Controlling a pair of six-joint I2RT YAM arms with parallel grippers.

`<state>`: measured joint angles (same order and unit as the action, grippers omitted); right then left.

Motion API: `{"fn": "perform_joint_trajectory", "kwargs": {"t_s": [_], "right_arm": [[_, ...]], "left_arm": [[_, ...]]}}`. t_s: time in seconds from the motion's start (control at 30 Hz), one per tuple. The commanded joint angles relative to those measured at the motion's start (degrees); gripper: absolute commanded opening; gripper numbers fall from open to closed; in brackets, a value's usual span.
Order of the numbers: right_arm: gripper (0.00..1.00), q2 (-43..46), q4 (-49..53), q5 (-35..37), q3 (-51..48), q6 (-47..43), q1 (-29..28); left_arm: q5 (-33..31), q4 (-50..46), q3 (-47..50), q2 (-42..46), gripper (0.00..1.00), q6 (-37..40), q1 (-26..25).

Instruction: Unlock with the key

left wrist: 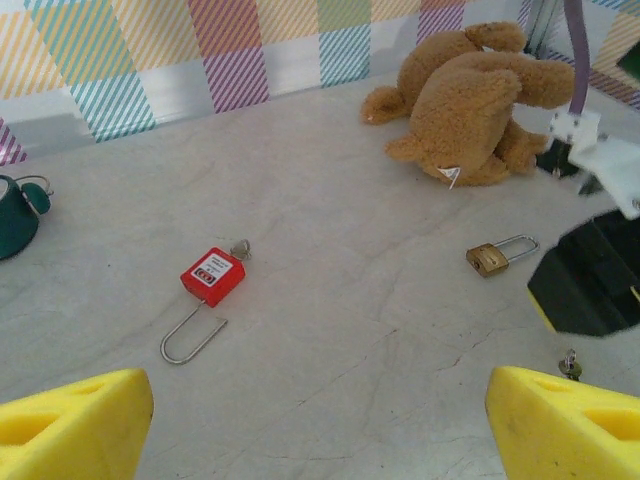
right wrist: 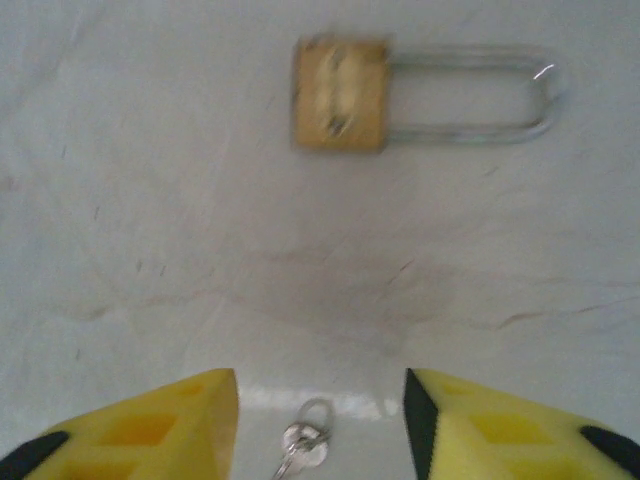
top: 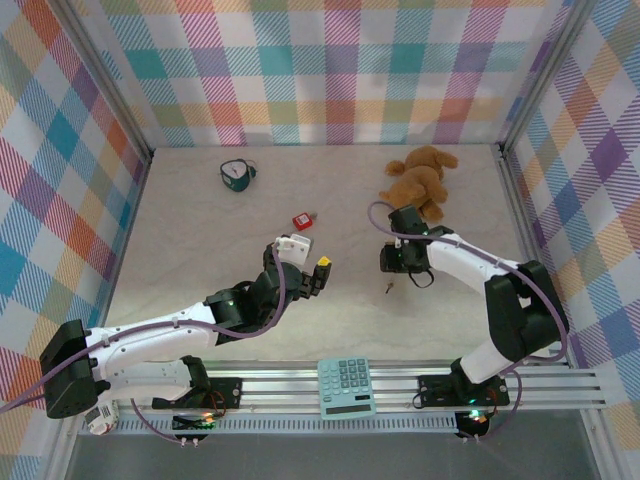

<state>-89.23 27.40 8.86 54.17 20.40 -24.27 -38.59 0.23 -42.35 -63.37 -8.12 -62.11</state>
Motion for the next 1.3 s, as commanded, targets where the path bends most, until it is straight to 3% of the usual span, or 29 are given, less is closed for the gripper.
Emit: {"fn": "perform_joint_trajectory", "kwargs": {"t_s": [0.0, 0.2, 0.37, 0.77, 1.0, 1.27], "right_arm": [[0.53, -4.05, 0.83, 6.69, 6.92, 0.94, 0.74], [0.53, -15.66, 5.48, 7.46, 18.59, -2.18, 0.73], [0.51, -20.11, 6.17, 8.67, 21.33, -1.80, 0.65], [0.30, -21.35, 5.76, 6.39, 19.28, -1.17, -1.88], [0.28, -17.42, 4.19, 3.01, 15.87, 1.84, -7.50], [0.28, -20.86, -2.84, -4.38, 20.69, -3.68, -22.01]], "left_arm": [[-0.24, 0.11, -1.81, -0.10, 0.86, -0.03, 0.40], [-0.87, -0.77, -1.42, 1.63, 0.86, -0.04, 0.41], [-1.37, -1.11, 0.29, 4.23, 0.86, -0.44, 0.41], [-2.57, -1.53, 1.21, 6.48, 0.86, 0.77, 0.41], [-2.52, -1.54, 2.23, 7.30, 0.86, 0.26, 0.41], [-5.49, -4.53, 2.67, 11.80, 0.85, 0.21, 0.41]]}}
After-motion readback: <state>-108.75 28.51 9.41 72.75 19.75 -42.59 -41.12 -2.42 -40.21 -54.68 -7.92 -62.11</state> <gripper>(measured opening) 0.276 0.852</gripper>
